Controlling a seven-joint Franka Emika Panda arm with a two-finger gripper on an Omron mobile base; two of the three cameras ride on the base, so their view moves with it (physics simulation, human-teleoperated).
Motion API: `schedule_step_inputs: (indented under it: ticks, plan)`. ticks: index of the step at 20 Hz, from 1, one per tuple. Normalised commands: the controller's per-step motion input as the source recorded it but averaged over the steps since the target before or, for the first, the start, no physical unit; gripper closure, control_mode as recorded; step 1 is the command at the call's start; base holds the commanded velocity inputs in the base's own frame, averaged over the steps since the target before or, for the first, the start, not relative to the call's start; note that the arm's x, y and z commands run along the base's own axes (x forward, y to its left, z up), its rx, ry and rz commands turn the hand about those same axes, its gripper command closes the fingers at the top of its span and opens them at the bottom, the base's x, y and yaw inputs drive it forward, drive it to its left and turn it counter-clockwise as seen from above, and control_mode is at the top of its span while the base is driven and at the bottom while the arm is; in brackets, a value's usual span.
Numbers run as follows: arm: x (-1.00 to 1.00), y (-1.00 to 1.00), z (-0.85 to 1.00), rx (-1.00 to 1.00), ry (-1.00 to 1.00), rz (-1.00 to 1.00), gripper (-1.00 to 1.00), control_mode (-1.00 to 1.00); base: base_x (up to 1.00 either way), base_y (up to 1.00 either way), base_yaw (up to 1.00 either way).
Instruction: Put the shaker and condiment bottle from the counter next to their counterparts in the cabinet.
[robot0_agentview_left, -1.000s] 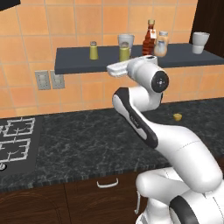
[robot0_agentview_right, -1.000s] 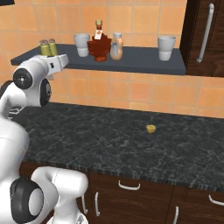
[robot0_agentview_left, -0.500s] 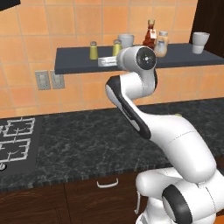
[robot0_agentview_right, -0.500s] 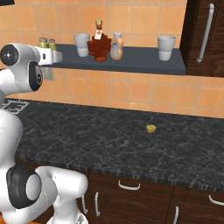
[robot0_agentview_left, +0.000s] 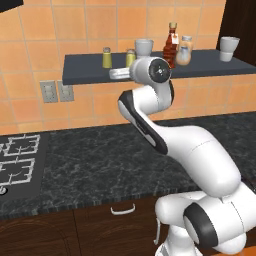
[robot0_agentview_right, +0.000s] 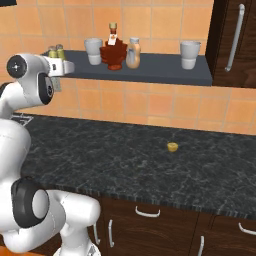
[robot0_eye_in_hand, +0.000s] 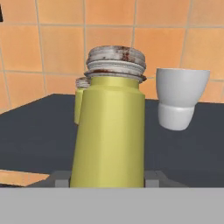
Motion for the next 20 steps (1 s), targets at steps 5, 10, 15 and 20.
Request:
schedule_step_inputs:
  ticks: [5,10,15,20]
  plan:
    - [0.28,0.01,-0.21,0.0,-0.08,0.0,1.0,-1.0,0.0,0.0,0.0]
    - [0.3,0.01,-0.21,0.0,-0.06,0.0,1.0,-1.0,0.0,0.0,0.0]
    - [0.37,0.05,-0.06,0.0,-0.03,0.0,1.0,-1.0,0.0,0.0,0.0]
    - [0.4,0.11,0.0,0.0,-0.02,0.0,1.0,-1.0,0.0,0.0,0.0]
